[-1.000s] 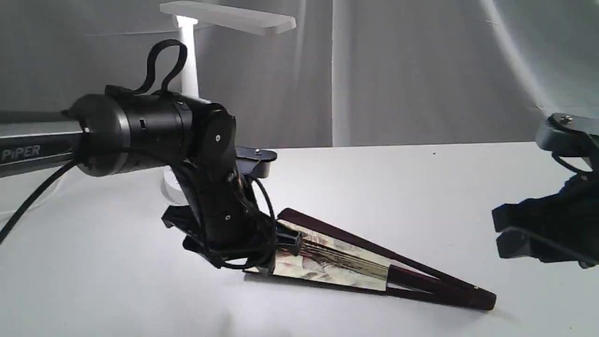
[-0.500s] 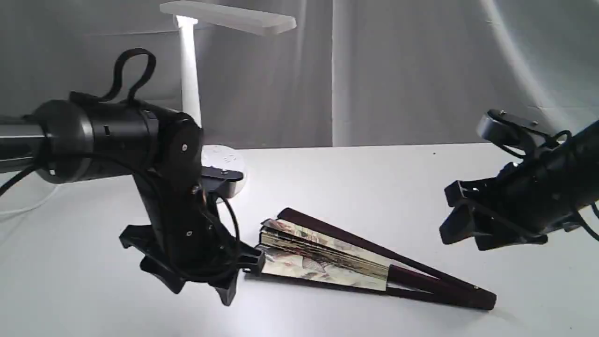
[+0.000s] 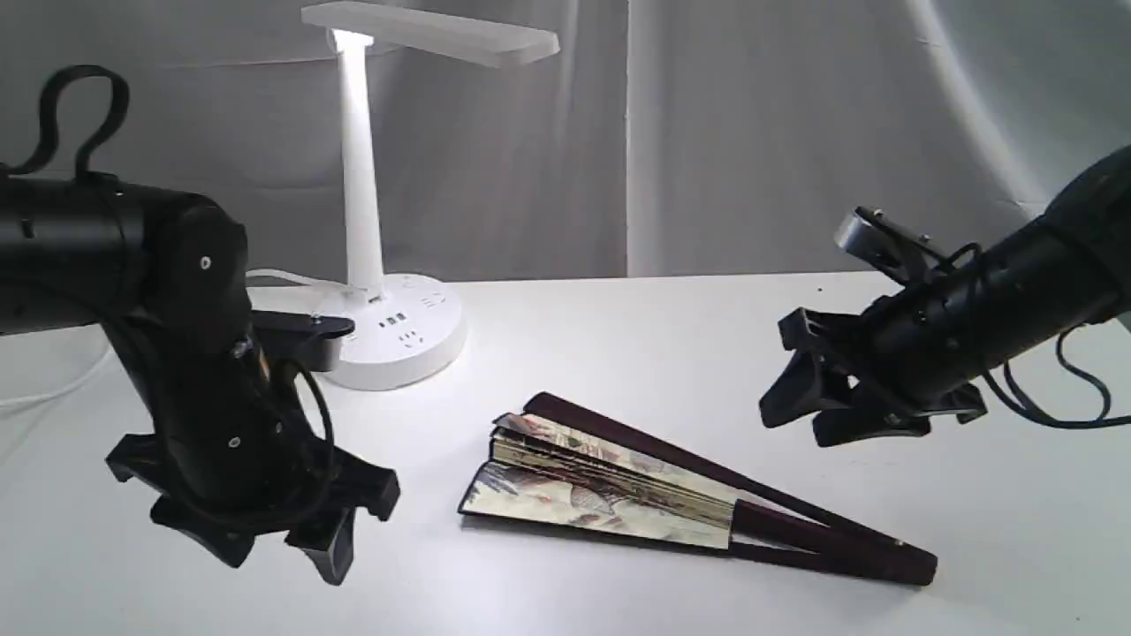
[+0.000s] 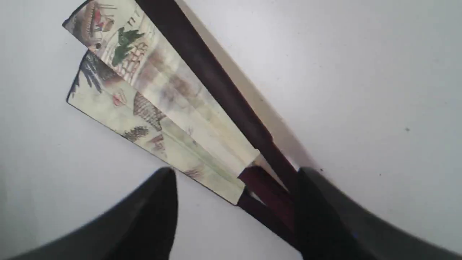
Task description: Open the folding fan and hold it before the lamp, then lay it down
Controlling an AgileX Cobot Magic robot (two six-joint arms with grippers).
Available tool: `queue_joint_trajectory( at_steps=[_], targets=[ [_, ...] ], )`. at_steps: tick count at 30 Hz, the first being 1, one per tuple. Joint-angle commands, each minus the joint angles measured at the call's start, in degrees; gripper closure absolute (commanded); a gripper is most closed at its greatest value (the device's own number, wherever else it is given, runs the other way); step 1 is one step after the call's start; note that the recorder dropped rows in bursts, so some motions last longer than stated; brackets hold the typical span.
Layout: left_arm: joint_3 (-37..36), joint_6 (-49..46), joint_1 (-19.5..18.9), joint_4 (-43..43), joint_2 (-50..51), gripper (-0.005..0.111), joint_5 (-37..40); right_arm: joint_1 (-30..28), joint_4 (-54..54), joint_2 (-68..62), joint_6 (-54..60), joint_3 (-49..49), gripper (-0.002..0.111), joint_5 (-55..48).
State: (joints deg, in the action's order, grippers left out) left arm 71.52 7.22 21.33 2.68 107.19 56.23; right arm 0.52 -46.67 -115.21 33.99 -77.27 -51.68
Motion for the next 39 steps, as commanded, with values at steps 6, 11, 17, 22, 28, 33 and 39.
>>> queue_joint_trajectory(
  at_steps=[6,11,17,22,28,33,39],
  targets=[
    [-4.7,-1.62,-5.21,0.54,-1.87,0.045,-0.75,0.22,-9.7,-6.38,10.97,-1.52,0.059,-0.33],
    [-6.72,-1.9,-6.06,1.05,-1.87,0.045,-3.37,0.22,-9.98,-8.73,12.24,-1.52,0.059,0.89],
    [-6.81,-3.23,-6.06,4.1,-1.87,0.045,-6.11,0.22,-15.13,-10.7,14.18,-1.52,0.059,2.08],
    [-6.81,-5.18,-6.06,6.35,-1.87,0.045,-7.21,0.22,-19.47,-12.62,16.3,-1.52,0.059,1.84],
    [-6.81,-9.31,-6.06,10.98,-1.87,0.045,-10.11,1.36,-19.56,-13.2,17.47,-1.52,0.059,1.48],
    [-6.81,-10.73,-6.06,13.44,-1.87,0.045,-10.2,3.21,-19.93,-13.2,19.73,-1.52,0.059,2.13],
    [-6.81,-10.73,-6.06,13.44,-1.87,0.045,-10.2,3.57,-20.39,-13.2,19.01,-1.52,0.059,1.25]
  ],
)
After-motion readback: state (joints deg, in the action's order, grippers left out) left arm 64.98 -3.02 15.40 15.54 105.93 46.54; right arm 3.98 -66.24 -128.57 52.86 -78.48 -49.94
